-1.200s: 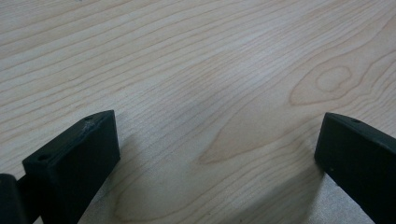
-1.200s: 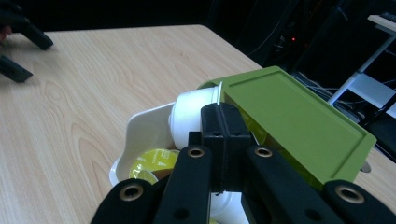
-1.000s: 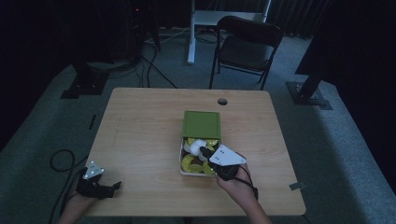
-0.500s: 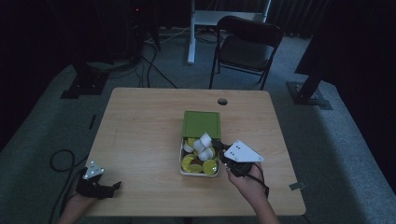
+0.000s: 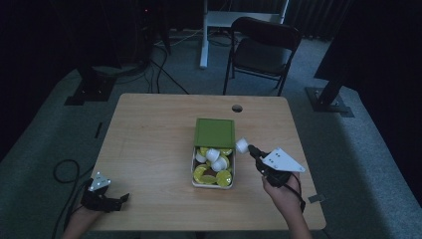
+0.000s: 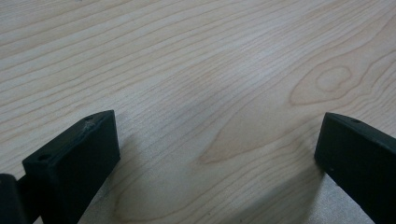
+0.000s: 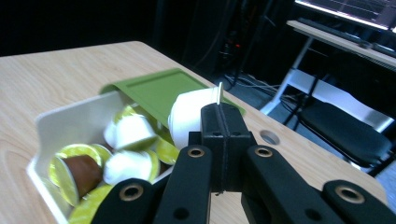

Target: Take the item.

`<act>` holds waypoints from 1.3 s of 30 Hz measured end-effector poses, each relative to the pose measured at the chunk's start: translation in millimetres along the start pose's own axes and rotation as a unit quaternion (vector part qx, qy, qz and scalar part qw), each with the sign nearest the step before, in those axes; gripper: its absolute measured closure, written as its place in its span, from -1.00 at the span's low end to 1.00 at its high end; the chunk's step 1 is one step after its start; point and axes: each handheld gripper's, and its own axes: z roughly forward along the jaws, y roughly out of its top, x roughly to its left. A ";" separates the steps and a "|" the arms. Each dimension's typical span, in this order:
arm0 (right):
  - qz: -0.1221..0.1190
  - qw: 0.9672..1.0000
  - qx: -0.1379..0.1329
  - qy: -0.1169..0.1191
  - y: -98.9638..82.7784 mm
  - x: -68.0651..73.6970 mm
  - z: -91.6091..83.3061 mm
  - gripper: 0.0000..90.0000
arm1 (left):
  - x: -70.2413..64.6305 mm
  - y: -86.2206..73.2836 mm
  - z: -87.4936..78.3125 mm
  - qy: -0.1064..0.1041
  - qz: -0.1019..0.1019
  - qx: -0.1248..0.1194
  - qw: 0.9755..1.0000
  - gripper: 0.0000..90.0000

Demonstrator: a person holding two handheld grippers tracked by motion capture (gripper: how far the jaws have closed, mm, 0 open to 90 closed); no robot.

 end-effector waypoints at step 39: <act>0.042 0.990 0.118 -0.068 -110.8 -33.7 34.7 1.00 | 0.0 0.0 -0.1 0.000 0.000 0.001 1.000 -1.00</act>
